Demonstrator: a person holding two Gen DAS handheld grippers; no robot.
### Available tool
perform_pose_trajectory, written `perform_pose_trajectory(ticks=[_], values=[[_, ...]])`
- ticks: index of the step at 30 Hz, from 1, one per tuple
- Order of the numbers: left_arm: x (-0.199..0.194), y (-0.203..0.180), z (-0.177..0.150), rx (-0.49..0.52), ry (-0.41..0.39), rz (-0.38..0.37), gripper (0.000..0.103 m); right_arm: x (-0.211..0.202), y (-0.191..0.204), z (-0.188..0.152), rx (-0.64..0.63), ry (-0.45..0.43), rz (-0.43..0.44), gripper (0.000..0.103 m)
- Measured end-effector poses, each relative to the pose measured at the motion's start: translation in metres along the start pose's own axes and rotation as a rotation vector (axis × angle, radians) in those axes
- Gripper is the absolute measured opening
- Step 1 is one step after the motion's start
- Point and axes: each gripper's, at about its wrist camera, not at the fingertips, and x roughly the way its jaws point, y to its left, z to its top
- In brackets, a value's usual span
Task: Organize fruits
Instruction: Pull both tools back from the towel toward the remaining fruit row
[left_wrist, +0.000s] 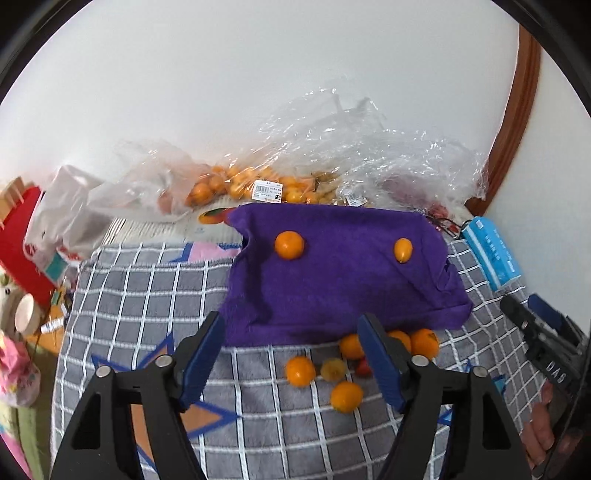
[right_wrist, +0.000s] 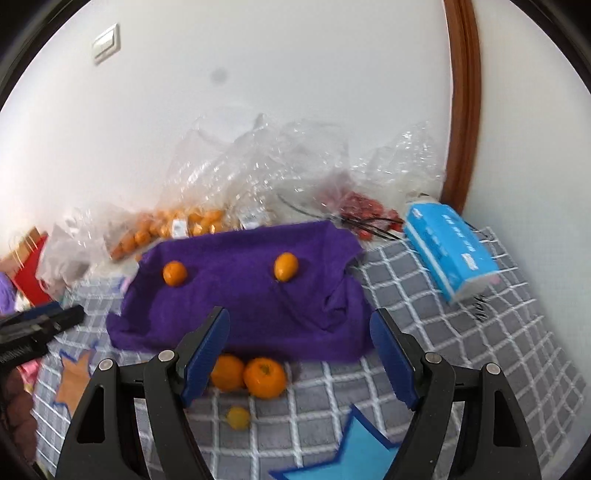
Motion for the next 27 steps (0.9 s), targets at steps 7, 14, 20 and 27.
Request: perform_pose_trajectory(ticks=[7, 14, 20, 27], values=[[-0.026, -0.009, -0.025, 0.019, -0.061, 0.0, 0.082, -0.027, -0.007, -0.021, 0.006, -0.005, 0.016, 0.078], [-0.041, -0.014, -0.052, 0.028, -0.115, -0.027, 0.081, -0.037, -0.007, -0.042, 0.024, 0.003, 0.034, 0.078], [-0.04, -0.012, -0.065, 0.009, -0.106, -0.04, 0.081, -0.037, -0.005, -0.055, 0.01, -0.012, 0.041, 0.078], [-0.029, -0.005, -0.068, 0.003, -0.075, -0.012, 0.081, -0.032, -0.005, -0.062, -0.006, -0.031, 0.031, 0.078]])
